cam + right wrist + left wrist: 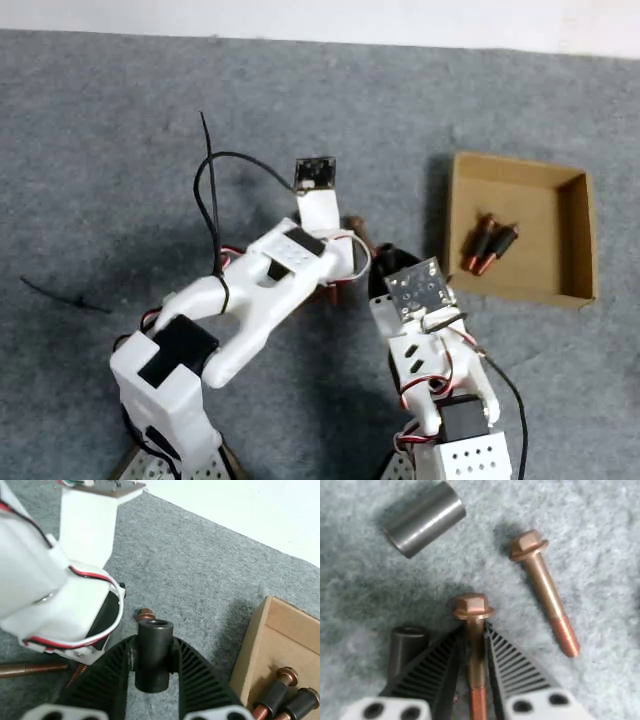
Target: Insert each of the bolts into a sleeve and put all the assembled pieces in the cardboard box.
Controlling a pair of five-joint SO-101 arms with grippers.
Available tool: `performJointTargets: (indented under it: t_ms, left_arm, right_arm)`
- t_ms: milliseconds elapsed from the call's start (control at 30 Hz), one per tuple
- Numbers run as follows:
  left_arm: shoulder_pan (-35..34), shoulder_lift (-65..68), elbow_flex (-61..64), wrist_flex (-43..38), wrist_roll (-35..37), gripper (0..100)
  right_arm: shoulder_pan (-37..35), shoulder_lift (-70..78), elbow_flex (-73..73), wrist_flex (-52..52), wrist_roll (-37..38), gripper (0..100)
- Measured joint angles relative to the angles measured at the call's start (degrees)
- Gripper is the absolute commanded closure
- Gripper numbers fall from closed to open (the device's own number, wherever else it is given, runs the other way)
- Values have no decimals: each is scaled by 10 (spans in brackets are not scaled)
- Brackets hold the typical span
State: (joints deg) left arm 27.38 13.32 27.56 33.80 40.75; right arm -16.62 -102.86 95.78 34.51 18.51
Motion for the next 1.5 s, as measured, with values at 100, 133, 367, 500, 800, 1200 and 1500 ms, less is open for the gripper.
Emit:
performJointTargets:
  t_ms: [100, 133, 367, 500, 800, 1200, 1500]
  left_arm:
    - [0, 0, 1, 0, 0, 995]
    - [0, 0, 2, -1, 0, 995]
    - [1, -41, 53, -18, -19, 995]
    - [-18, -113, 142, -95, -37, 995]
    - [-79, -319, 340, -269, -60, 995]
    - [-89, -579, 572, -492, -63, 995]
    - [-134, -717, 634, -531, -33, 995]
  right_arm:
    - [0, 0, 0, 0, 0, 994]
    - [0, 0, 0, 0, 0, 994]
    - [0, -1, 0, 0, 0, 994]
    - [0, -1, 0, -15, 0, 994]
    - [-32, -1, 0, -44, 3, 994]
    - [-98, -1, 0, -44, 3, 994]
    - [-159, -1, 0, -44, 4, 994]
